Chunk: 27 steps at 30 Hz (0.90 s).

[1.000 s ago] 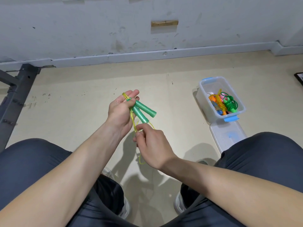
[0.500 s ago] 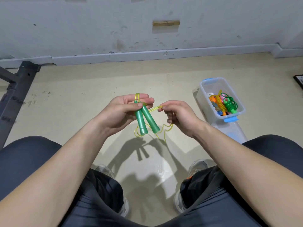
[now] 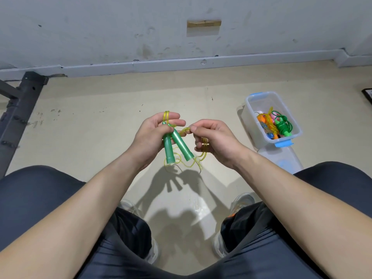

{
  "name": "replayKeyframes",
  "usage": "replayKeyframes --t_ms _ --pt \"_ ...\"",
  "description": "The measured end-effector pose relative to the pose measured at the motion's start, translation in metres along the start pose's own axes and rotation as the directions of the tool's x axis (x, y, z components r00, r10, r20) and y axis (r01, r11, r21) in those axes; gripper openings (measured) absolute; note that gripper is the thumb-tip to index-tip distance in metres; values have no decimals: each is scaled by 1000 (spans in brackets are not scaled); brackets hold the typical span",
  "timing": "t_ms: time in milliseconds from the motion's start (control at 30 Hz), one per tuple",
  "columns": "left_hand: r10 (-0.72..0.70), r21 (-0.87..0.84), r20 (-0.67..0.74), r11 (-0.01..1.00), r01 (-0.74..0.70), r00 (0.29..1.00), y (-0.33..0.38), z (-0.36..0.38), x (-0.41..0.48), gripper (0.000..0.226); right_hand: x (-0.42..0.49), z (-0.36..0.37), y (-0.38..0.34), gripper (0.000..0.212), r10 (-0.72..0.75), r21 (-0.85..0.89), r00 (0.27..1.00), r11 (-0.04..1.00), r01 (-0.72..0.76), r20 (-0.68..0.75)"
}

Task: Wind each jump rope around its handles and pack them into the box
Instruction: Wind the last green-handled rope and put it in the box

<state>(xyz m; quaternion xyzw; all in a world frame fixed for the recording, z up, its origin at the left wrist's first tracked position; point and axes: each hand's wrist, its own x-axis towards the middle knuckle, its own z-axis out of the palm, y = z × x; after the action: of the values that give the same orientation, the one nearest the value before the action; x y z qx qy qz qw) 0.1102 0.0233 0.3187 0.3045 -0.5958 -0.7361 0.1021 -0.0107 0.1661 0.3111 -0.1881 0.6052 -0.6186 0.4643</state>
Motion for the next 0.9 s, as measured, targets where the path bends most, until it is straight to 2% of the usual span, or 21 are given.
replayKeyframes --t_ms 133,367,500,733,900 --pt "-19 -28 22 999 20 1000 1 2 0 33 1 -2 -3 18 -2 -36 1000 999 2 -19" --pt "-35 19 153 999 33 988 3 -2 -2 37 3 -4 -2 18 -8 -85 986 996 -6 -164" --pt "-35 45 161 999 28 986 1 -1 -2 37 1 -1 -2 23 -72 -61 990 996 65 -118" --pt "-7 -30 151 999 12 988 2 -8 2 34 1 -2 -4 23 -10 -53 993 999 4 -119" --pt "16 -118 154 993 2 988 0 -7 4 34 2 -4 -7 22 -66 -177 998 982 61 -18"
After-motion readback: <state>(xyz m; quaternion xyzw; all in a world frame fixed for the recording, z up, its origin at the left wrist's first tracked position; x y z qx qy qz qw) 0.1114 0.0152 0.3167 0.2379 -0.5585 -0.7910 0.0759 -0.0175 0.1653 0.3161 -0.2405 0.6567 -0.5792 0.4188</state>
